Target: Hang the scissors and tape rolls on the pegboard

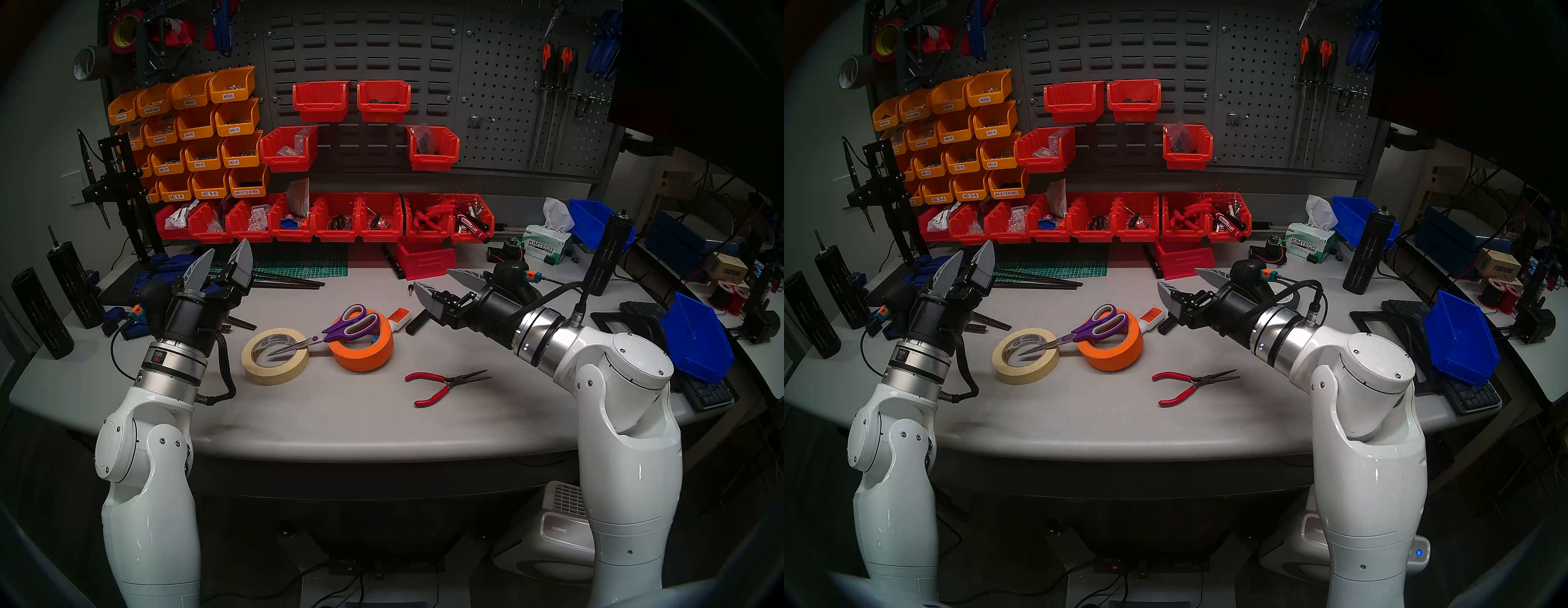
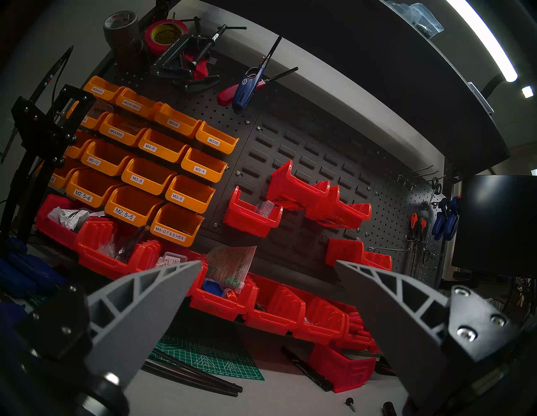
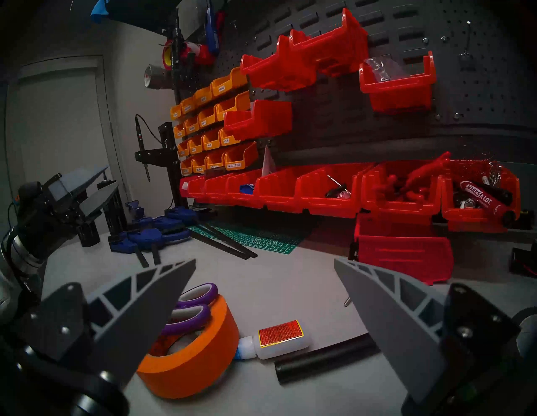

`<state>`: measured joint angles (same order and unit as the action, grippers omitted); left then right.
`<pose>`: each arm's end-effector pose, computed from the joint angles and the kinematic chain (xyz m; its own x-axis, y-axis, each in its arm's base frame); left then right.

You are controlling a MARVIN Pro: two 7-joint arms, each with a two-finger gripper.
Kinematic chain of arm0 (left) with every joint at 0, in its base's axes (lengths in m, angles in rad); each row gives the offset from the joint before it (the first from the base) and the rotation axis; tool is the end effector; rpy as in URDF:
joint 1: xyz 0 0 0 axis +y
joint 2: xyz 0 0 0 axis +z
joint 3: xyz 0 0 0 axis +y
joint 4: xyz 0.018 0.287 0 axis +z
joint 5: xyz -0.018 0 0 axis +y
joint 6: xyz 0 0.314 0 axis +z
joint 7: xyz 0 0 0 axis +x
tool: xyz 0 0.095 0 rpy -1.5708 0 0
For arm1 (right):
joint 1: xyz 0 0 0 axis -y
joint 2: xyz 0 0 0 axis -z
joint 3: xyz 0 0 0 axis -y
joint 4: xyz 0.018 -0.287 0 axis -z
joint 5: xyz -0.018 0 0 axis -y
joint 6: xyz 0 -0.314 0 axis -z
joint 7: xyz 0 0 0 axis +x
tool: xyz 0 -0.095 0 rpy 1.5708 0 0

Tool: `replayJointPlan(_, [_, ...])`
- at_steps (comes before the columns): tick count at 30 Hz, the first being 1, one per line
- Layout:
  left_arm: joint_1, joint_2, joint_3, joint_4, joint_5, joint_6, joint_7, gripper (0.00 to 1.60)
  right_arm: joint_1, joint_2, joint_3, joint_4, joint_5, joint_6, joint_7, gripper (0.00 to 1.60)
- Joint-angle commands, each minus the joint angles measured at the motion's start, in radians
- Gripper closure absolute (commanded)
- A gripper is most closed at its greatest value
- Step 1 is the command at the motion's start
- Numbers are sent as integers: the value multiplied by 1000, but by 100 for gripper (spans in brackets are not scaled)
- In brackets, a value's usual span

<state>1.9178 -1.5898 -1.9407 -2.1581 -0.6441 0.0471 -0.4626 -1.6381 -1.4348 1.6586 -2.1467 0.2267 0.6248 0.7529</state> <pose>0.2954 0.0907 -0.1750 -0.3253 0.4265 0.8440 -0.2769 -0.8964 0.3462 0.3476 0.0244 -0.1496 0.1110 -0.0521 0.9925 0.7031 -0.7017 -0.1154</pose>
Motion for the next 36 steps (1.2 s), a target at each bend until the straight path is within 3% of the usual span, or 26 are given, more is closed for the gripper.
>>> replayJointPlan(1, [-11,1,0,-28,-2,-6,-2,0,117,70,-39,35,-12,37,40,0])
replayJointPlan(16, [-12,2,0,-26,-2,-6,-3,0,242,131,-135,107,-14,105,139,0])
replayJointPlan(23, [-12,2,0,-27,-2,-6,-2,0,305,135,-147,150,-8,119,170,0])
replayJointPlan(26, [-12,1,0,-28,-2,-6,-2,0,320,126,-134,172,0,103,168,0])
replayJointPlan(34, [-12,2,0,-28,-2,-6,-2,0,249,47,-38,144,25,-25,107,0])
replayJointPlan(36, [-7,27,-2,-36,3,21,-11,0,227,36,-14,127,39,-37,99,0])
